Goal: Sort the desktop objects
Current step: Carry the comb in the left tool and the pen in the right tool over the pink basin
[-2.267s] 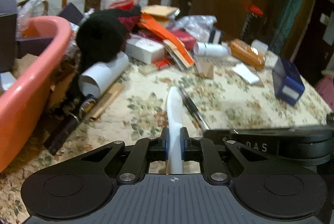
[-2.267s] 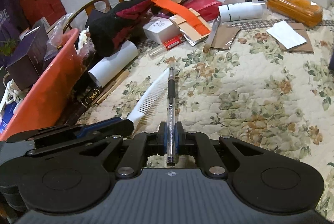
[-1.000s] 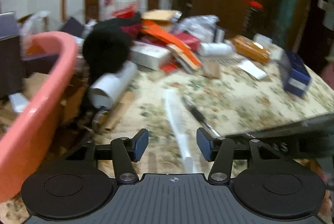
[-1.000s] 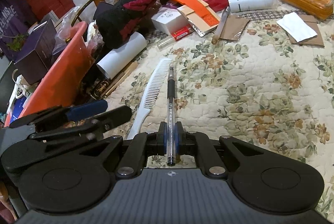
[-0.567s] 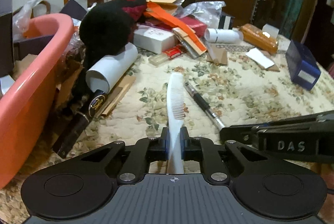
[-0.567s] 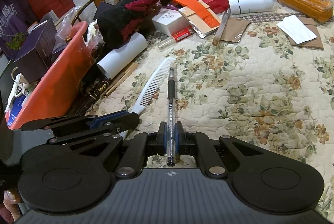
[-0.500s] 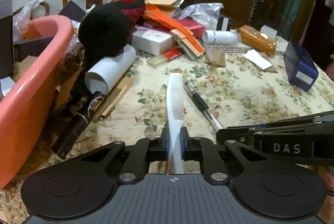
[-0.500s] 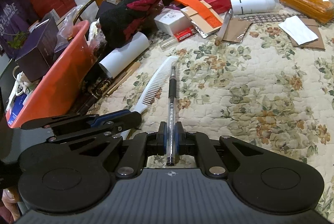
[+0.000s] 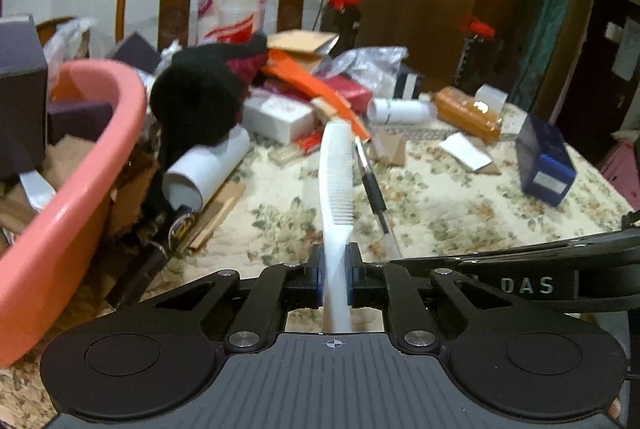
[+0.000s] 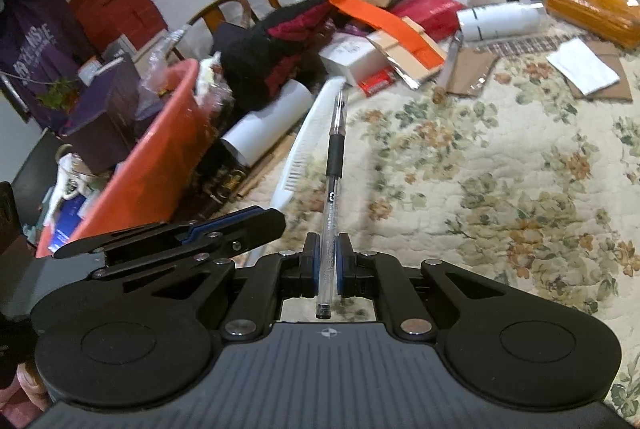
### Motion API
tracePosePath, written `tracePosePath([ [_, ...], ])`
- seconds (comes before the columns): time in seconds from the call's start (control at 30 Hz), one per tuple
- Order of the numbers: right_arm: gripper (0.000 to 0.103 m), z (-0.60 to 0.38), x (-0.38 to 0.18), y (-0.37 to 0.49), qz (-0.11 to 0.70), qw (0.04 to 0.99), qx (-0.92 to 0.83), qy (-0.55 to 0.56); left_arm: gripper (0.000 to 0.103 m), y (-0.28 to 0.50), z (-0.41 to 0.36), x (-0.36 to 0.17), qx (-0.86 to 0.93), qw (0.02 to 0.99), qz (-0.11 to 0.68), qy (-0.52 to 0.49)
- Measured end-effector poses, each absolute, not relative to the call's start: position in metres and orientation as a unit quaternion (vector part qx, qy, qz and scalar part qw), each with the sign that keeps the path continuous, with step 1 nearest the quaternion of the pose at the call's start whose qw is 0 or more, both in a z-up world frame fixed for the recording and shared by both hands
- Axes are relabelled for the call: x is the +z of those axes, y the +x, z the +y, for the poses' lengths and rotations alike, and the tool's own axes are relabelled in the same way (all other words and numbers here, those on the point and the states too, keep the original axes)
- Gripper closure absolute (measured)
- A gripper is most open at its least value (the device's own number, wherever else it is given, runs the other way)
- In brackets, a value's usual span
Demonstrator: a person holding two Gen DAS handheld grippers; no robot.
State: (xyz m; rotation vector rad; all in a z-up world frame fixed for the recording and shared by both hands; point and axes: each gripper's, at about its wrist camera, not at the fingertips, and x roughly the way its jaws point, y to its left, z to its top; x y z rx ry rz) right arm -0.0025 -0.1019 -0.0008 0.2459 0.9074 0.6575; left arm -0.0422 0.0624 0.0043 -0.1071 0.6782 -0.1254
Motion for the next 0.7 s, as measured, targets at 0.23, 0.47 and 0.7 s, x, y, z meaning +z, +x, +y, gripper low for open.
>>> tracePosePath([
  [0.23, 0.094, -0.099, 0.018, -0.014, 0.406, 0.845, 0.329, 0.116, 0.099, -0.054, 0.066, 0.018, -0.063, 0.946, 0.314, -0.058],
  [0.47, 0.094, -0.09, 0.029, -0.021, 0.398, 0.846, 0.338, 0.111, 0.099, -0.068, 0.075, 0.029, -0.055, 0.951, 0.298, -0.066],
  [0.7, 0.094, -0.074, 0.05, -0.035, 0.377, 0.852, 0.35, 0.095, 0.098, -0.085, 0.089, 0.05, -0.04, 0.958, 0.276, -0.065],
])
